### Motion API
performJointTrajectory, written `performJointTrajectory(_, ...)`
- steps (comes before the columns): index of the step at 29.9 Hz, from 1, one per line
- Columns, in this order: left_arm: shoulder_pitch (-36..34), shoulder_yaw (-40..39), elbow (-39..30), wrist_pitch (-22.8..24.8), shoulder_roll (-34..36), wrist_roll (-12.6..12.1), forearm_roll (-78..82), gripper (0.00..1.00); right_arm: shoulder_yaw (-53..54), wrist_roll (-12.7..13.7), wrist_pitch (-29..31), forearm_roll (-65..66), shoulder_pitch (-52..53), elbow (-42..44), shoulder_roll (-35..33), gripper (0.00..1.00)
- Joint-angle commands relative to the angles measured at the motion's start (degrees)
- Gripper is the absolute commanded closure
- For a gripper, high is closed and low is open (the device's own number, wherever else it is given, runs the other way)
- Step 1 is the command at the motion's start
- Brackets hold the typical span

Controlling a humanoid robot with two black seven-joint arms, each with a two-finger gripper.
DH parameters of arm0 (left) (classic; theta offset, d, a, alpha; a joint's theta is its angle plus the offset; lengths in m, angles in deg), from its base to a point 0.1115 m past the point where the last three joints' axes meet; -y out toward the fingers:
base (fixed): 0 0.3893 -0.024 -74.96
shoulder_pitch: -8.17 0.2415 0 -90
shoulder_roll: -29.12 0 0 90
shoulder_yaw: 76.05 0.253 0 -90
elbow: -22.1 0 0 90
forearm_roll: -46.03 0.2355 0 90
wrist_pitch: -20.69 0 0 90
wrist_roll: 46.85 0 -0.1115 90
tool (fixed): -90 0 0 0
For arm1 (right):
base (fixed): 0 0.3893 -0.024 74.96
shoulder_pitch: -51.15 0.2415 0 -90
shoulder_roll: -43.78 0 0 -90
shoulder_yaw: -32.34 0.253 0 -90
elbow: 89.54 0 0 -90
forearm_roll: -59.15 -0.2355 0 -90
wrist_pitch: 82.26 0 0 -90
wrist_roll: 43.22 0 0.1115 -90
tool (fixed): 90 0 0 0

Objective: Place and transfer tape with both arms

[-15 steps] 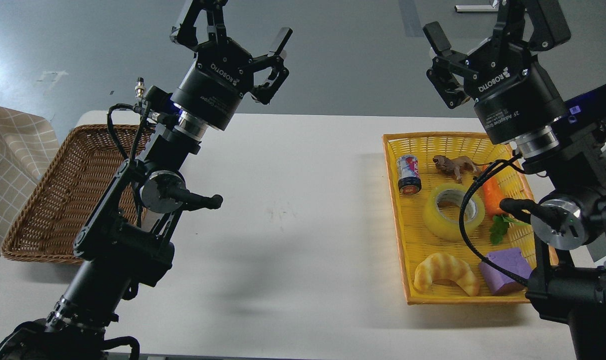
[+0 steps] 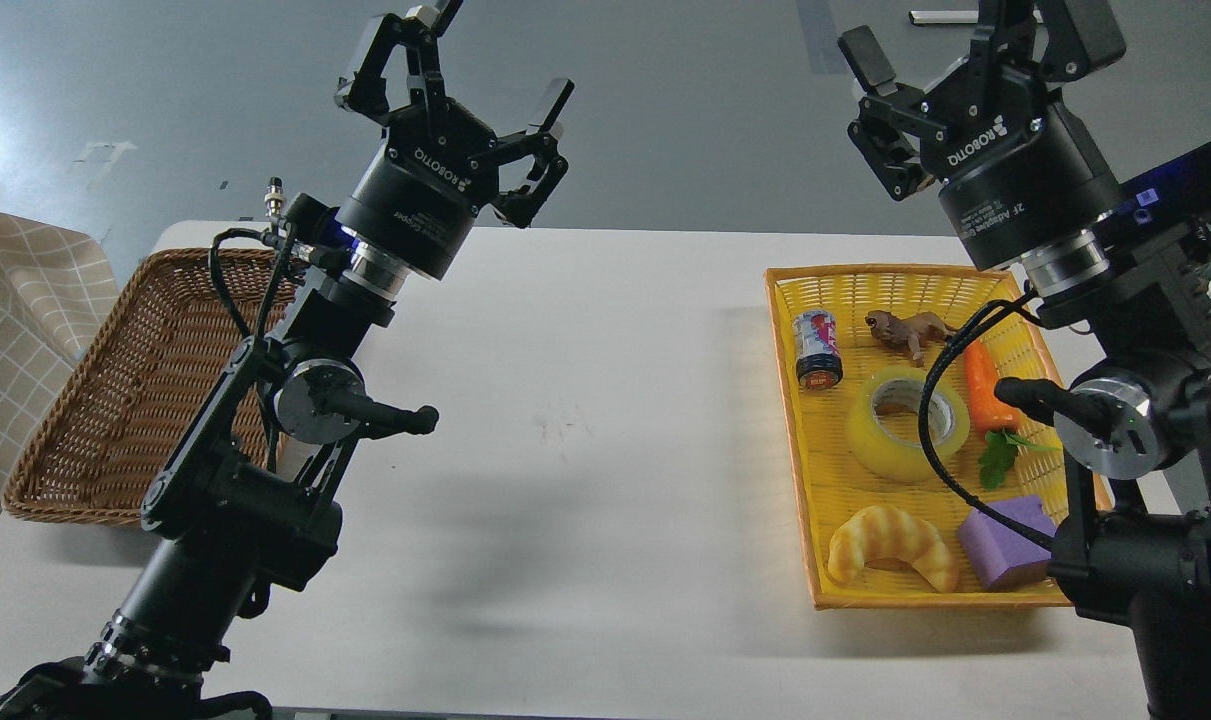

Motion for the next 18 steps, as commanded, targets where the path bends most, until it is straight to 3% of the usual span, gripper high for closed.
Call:
performJointTrajectory(1, -0.4, 0.1, 0.1, -0.3, -0.2, 0.0, 0.0, 0.02, 0.0, 0.0, 0.1, 0.0, 0.0, 0.4, 0.0, 0.0)
performJointTrajectory(18, -1.0, -0.4, -0.1, 2.0, 0.5, 0.2, -0.5, 0.02, -0.1, 0.2, 0.5, -0.1, 1.1, -0.3, 0.0, 0.0)
